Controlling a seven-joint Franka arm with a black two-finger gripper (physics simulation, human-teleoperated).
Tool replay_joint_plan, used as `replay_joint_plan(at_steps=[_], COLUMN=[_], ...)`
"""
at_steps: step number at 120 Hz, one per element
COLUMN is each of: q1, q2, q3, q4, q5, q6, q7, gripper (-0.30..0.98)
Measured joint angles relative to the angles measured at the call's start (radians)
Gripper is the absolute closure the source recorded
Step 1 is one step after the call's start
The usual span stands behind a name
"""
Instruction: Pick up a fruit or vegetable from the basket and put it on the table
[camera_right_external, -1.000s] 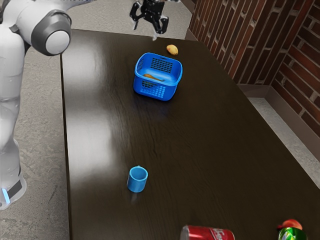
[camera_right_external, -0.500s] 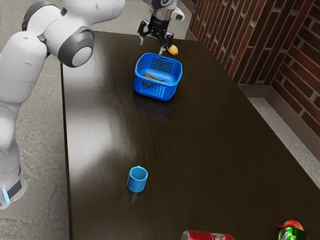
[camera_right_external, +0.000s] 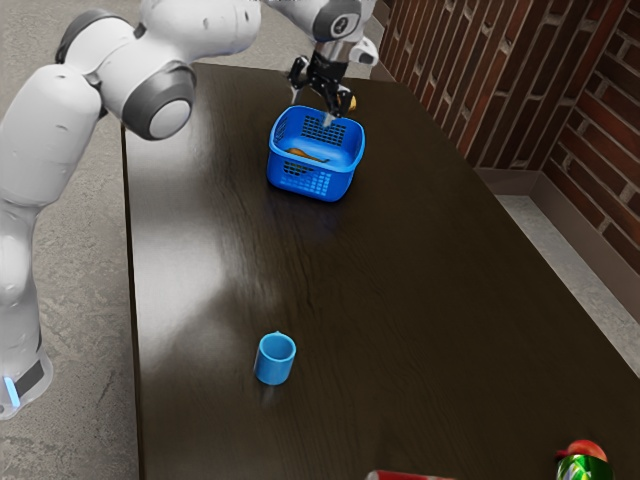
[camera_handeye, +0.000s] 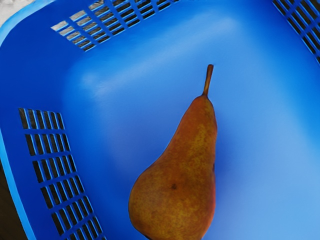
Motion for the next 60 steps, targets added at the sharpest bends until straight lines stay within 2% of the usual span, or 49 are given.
replay_joint_plan(at_steps=[20,60], q1=[0.001,0.009], q2=[0.019,0.028], q3=[-0.024,-0.038], q4=[-0.005,-0.081], q5=[0.055,0.068], q6=[0.020,0.081], q7=[0.032,0.077], gripper=[0.00,0.00])
